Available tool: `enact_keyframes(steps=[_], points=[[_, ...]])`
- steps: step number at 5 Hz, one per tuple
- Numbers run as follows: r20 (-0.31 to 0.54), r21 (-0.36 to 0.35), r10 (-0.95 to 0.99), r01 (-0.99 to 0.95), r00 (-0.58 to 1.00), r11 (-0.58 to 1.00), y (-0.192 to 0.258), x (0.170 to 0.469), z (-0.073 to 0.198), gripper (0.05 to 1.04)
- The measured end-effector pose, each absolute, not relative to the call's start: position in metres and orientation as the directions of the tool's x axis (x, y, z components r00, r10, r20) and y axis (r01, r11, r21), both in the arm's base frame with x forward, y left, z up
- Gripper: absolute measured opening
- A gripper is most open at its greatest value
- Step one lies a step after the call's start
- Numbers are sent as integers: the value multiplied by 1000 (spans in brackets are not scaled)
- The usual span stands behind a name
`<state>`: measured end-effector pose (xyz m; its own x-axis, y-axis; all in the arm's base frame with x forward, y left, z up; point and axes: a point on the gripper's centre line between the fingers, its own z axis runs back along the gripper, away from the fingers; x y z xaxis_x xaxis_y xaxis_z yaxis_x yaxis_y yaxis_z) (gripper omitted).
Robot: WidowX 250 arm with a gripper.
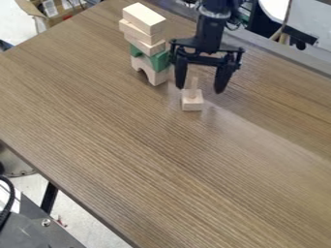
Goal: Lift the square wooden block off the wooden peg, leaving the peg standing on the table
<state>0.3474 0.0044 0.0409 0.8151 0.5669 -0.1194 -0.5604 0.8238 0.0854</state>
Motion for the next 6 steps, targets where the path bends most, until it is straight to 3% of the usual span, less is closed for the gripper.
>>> enact_keyframes(steps=[4,5,6], points=[[-140,112,583,-572,801,813,2,342,24,964],[-147,86,596,-590,789,803,2,342,22,681],[-156,94,601,-594,784,799,2,339,23,547]])
